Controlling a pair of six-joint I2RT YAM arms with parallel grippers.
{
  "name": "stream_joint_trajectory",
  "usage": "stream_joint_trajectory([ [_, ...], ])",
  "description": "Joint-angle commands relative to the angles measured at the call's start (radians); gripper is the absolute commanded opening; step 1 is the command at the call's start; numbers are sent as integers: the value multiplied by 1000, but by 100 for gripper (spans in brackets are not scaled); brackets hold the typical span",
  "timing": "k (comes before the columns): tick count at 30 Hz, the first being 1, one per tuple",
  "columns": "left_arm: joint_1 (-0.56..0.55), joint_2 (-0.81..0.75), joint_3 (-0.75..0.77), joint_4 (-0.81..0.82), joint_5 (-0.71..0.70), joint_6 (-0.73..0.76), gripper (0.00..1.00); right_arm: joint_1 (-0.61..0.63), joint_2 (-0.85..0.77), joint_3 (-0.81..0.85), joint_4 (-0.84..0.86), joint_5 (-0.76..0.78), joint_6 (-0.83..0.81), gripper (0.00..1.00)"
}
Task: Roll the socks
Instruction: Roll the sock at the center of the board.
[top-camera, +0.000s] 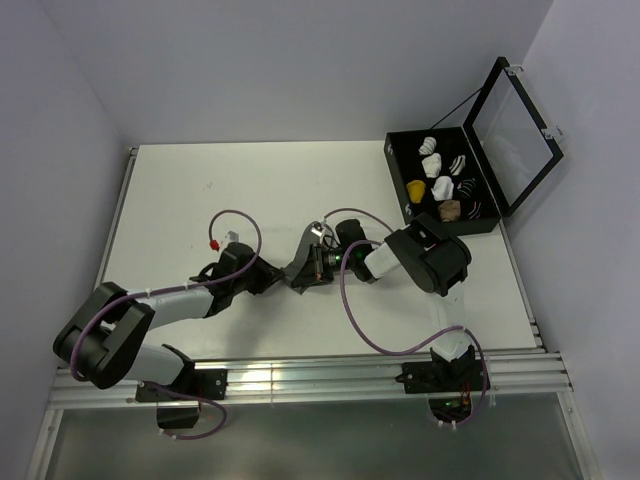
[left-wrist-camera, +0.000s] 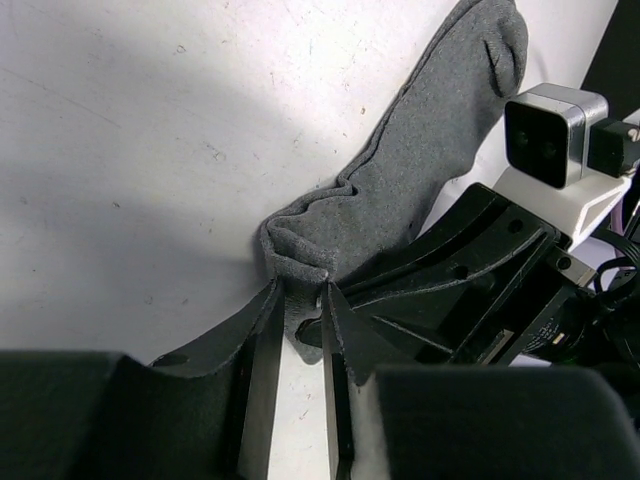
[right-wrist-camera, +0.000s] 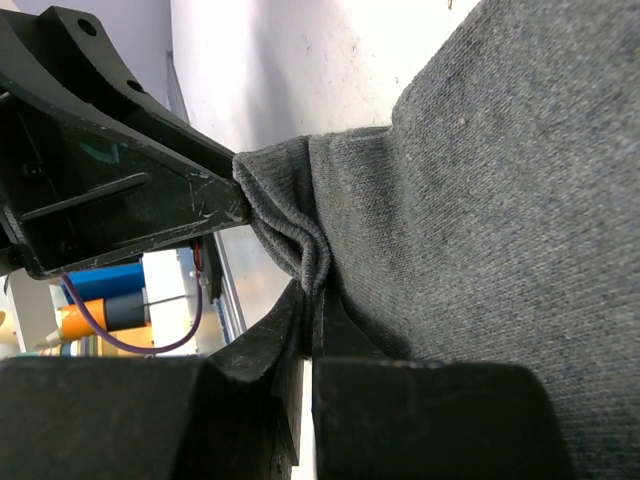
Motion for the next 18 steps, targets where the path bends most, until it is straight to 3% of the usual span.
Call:
stream_joint_trajectory([
  [1, -4, 13, 2, 67, 13, 15, 26, -5, 30, 18, -65, 26, -29, 0],
  [13, -4, -78, -49, 159, 27, 31, 26, -5, 27, 29, -106, 34, -47, 0],
  [18, -4, -39, -49, 182, 27, 37, 26, -5, 27, 33, -114, 34, -49, 0],
])
